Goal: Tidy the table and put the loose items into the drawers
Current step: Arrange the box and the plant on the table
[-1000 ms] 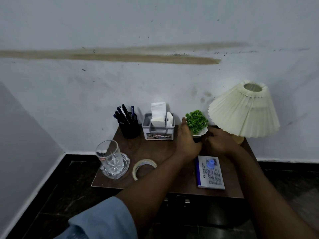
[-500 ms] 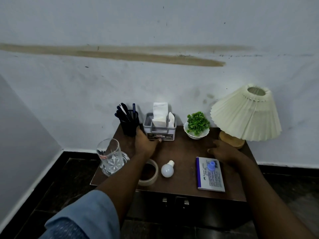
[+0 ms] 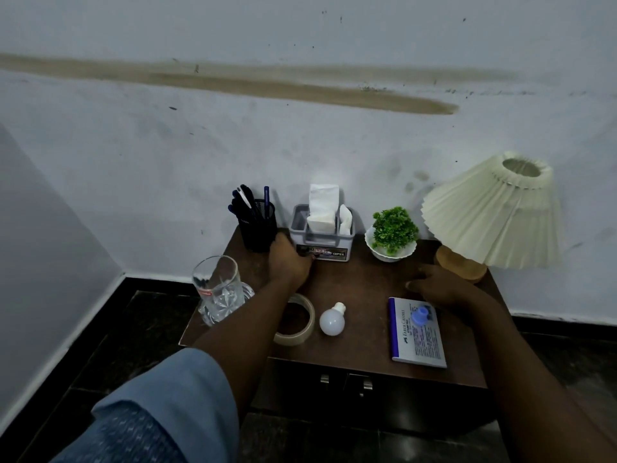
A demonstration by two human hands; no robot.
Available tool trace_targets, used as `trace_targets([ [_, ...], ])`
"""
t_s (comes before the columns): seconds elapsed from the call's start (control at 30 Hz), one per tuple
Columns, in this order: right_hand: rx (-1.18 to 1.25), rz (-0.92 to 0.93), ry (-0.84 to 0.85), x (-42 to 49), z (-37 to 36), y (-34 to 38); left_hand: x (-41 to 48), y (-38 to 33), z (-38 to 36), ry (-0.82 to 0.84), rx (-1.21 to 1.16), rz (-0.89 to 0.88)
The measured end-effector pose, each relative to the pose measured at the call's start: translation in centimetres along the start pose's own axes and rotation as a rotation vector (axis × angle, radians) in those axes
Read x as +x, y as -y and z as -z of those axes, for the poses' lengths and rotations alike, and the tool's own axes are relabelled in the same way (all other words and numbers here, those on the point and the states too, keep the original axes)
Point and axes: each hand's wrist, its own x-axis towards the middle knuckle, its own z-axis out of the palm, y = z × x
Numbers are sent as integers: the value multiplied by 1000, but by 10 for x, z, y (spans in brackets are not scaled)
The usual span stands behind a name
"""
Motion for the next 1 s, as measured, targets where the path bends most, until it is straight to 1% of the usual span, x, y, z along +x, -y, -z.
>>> trace_targets([
  [0.07, 1, 12, 3, 1, 0, 0, -5, -2, 4, -106, 44, -31],
  [0.17, -6, 10, 5, 2, -2, 1, -9, -9, 13, -318, 70, -97],
  [0.23, -14, 8, 9, 3, -2, 0, -5, -15, 19, -374, 65, -66],
  [0.33, -20, 12, 14, 4, -2, 0, 6, -17, 28, -357, 100, 97],
  [0.43, -20, 12, 14, 5, 0, -2, 15, -16, 31, -320, 122, 171],
  [0.57, -19, 43, 9, 6, 1, -3, 21, -14, 32, -318, 144, 170],
  [0.7, -28, 36, 21, 6, 0, -3, 22, -11, 36, -305, 137, 154],
  [0.83, -32, 41, 20, 3, 3, -3, 16, -7, 39, -285, 98, 99],
  [0.93, -41, 31, -7, -5, 4, -4, 3, -10, 42, -268, 50, 58],
  [1.0, -50, 27, -61, -15, 1, -6, -8, -13, 41, -270, 17, 43],
])
